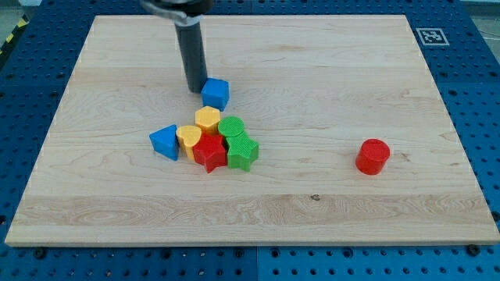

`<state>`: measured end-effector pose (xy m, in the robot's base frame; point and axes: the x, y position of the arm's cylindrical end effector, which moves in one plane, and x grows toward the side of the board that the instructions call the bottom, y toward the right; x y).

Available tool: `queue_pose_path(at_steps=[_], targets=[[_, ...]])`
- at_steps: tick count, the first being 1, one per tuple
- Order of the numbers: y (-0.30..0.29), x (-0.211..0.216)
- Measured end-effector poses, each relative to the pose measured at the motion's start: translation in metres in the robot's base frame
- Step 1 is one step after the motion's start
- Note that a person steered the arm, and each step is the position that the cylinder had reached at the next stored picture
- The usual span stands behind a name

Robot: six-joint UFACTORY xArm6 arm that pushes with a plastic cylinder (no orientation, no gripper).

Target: Place blue cube above the green circle

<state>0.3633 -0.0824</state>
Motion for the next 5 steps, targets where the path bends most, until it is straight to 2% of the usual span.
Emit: queue_pose_path(at_steps=[1, 2, 3, 5], targets=[[0.008, -0.039], [0.035, -0.061], [0.069, -0.041], [0.077, -0.028]])
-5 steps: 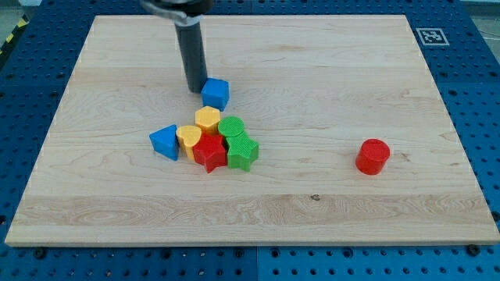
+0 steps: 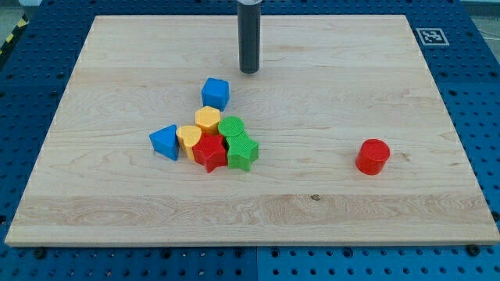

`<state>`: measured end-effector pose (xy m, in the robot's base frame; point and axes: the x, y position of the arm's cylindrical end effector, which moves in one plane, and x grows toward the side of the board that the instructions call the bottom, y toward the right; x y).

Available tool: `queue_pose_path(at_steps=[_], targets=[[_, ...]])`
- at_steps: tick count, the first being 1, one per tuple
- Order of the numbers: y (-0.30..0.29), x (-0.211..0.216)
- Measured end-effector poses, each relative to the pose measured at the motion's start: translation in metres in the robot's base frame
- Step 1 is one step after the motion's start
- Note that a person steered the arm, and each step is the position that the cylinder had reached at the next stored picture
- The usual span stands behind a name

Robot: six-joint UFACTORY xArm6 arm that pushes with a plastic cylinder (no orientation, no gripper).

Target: Place blue cube above the green circle

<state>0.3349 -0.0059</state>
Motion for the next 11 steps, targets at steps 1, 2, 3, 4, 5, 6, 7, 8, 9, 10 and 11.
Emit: queue_pose_path(at_steps=[1, 2, 3, 4, 5, 6, 7, 8, 9, 10, 11], targets=[[0.000, -0.012], [0.000, -0.019], [0.000, -0.019], [-0.012, -0.019], [-0.029, -0.019], [-0.041, -0.014], [-0.041, 0.017], [-0.041, 0.036], [-0.041, 0.049], [-0.041, 0.050], [-0.041, 0.050]])
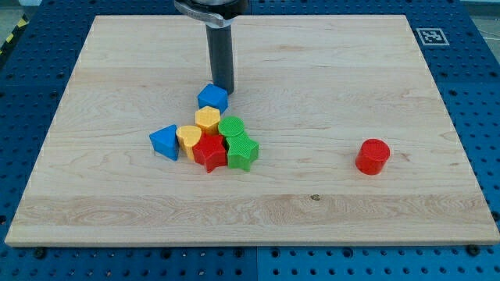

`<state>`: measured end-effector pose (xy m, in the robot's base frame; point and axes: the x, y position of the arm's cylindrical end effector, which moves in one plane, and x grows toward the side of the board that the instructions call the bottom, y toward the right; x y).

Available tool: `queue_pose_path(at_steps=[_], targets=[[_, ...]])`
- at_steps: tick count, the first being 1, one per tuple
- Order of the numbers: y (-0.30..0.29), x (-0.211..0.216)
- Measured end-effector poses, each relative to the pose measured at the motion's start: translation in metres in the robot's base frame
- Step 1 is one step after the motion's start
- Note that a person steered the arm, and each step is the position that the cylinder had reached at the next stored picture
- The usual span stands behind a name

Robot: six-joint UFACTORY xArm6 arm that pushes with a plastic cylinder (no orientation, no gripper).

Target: Place blue cube above the green circle

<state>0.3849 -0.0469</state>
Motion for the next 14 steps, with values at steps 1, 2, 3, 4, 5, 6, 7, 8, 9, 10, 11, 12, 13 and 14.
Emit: queue_pose_path(at_steps=[1, 2, 3, 4, 5, 6, 7, 8, 9, 10, 11, 12, 13, 14], targets=[[-0.005, 0.000], [-0.020, 0.001], [-0.037, 0.004], [-0.051, 0.006], [-0.064, 0.009], [-0.047, 0.009], [0.006, 0.009], [0.045, 0.006], [0.075, 0.002], [0.082, 0.002], [0.082, 0.002], [0.079, 0.002], [0.069, -0.001], [0.056, -0.014]])
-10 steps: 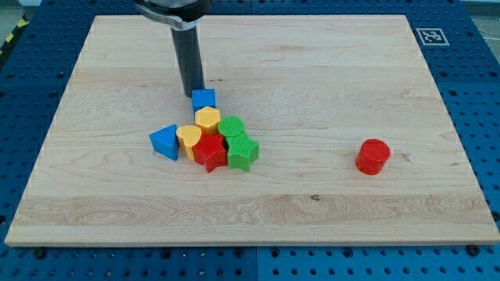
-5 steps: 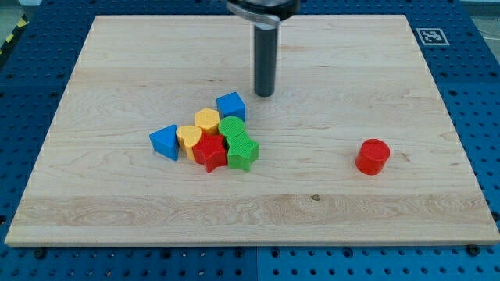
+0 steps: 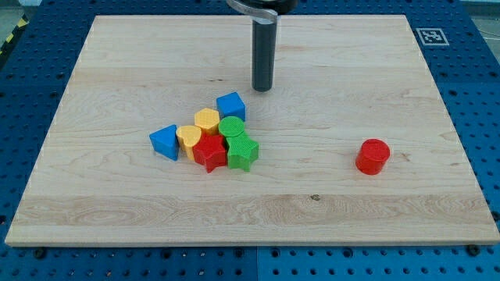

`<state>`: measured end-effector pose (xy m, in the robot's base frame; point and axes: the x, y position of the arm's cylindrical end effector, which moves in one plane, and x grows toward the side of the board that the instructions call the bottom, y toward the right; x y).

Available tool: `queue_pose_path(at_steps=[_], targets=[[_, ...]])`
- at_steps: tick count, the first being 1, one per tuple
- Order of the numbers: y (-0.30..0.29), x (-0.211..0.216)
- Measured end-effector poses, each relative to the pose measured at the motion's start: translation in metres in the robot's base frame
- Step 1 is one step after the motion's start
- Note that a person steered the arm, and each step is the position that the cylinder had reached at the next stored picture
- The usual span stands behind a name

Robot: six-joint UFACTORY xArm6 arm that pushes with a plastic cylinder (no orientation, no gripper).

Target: Place blue cube above the green circle

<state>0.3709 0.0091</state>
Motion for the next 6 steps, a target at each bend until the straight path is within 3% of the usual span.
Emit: queue_pose_path(at_steps=[2, 6], targets=[[-0.016, -0.007], [-0.082, 0.071]])
